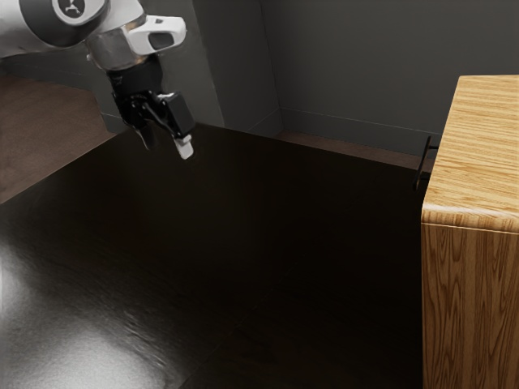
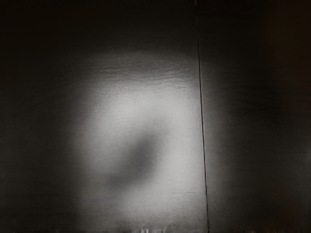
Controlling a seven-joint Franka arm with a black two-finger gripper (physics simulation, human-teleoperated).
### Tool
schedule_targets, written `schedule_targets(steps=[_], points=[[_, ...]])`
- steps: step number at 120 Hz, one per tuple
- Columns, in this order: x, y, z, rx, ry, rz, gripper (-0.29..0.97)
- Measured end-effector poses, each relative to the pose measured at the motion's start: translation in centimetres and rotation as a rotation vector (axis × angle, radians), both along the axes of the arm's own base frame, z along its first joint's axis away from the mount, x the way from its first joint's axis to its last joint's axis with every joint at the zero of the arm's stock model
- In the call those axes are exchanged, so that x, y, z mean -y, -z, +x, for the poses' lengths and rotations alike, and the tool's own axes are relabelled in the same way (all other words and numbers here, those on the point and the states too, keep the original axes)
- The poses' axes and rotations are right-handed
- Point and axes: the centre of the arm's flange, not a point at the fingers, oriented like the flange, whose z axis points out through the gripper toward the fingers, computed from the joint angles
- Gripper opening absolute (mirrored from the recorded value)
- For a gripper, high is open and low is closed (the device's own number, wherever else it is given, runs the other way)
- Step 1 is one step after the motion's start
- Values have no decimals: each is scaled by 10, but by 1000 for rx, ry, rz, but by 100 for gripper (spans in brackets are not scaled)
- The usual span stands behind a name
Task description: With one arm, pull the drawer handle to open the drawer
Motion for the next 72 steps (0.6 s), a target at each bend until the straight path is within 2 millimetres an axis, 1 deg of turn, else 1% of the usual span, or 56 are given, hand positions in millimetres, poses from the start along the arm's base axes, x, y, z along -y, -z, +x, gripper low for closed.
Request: schedule_targets(steps=[12,22,31,38,44,57,62,72], points=[[13,-7,-2,8,-43,-10,68],[30,-9,-1,9,-83,-20,68],[40,-18,-7,23,-121,-22,68],[44,-19,-7,24,-153,-29,68],[43,-17,-5,24,-185,-34,68],[35,-4,14,52,-259,-32,68],[38,0,21,67,-273,-28,68],[51,7,35,95,-285,-33,68]])
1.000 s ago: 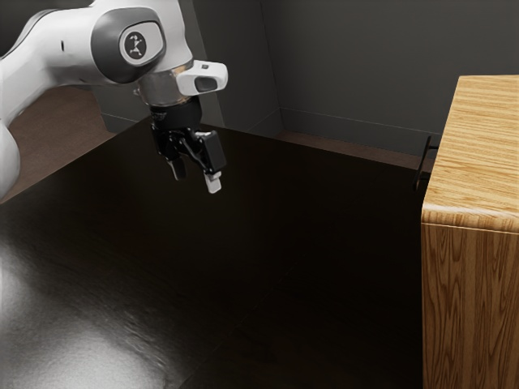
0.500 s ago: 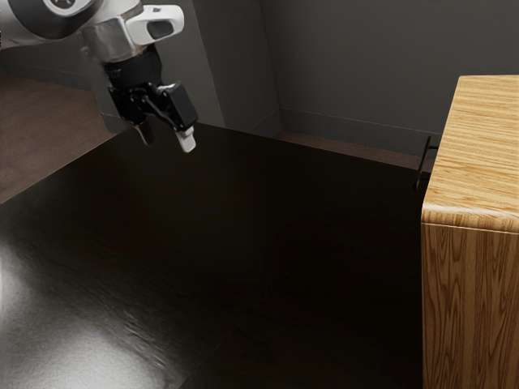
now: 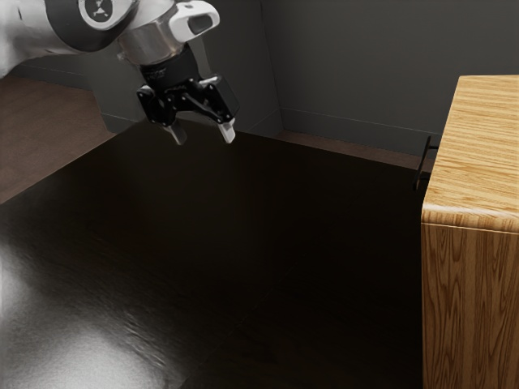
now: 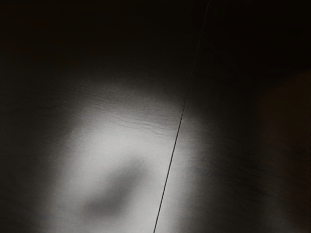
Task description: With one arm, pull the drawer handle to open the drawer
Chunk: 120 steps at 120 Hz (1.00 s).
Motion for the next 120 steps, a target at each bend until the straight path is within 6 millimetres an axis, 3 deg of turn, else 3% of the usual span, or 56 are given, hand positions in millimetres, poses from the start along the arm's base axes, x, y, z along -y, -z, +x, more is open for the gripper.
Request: schedule_targets(steps=[30,48,70,93,106,120], points=[[18,-2,12,64,-47,-41,68],[16,1,14,51,-110,-90,68],[31,9,18,15,-163,-127,68],[31,10,17,-4,-234,-145,68],[38,25,33,-25,-260,-154,68],[46,24,40,-22,-280,-176,68]])
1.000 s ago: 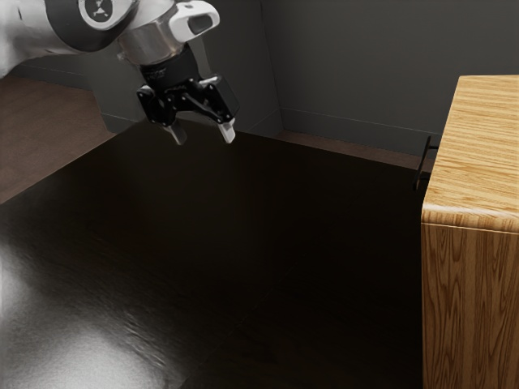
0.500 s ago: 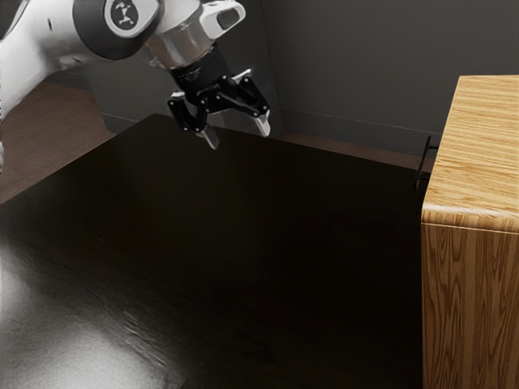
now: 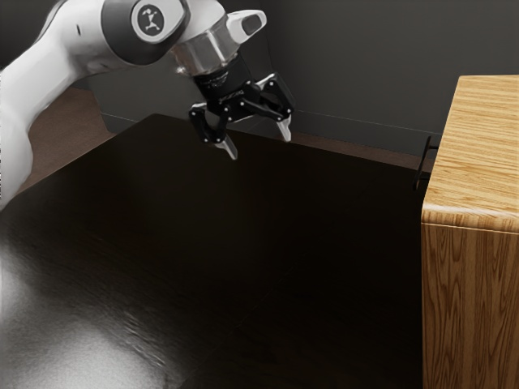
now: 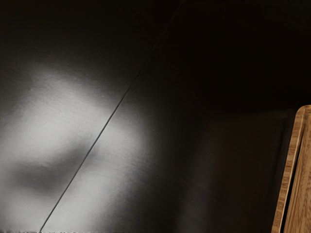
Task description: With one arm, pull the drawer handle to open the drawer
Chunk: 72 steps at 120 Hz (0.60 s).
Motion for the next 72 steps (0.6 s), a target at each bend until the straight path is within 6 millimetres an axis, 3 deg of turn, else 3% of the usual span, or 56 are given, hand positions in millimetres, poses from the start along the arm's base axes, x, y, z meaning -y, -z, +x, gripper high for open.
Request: schedule_targets(steps=[72], points=[[54,6,18,-2,10,-122,68]])
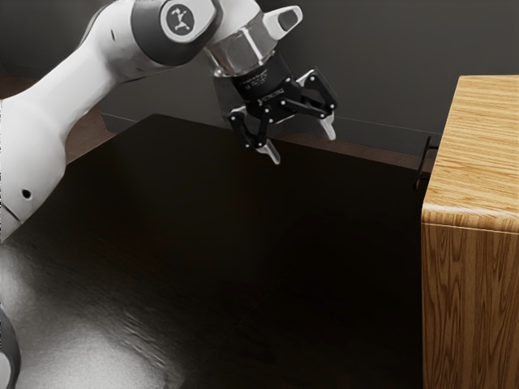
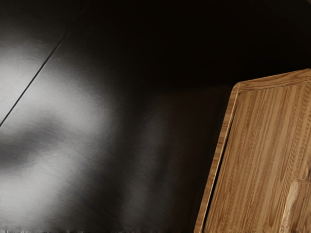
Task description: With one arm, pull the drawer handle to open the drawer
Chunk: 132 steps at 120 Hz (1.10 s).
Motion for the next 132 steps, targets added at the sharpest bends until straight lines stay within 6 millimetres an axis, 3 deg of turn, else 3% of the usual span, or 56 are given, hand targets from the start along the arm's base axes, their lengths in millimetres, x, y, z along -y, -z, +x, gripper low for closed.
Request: schedule_targets(steps=[54,79,132], points=[[35,2,12,55,25,-68,68],[63,10,20,68,52,-75,68],[84,21,33,113,49,-90,68]])
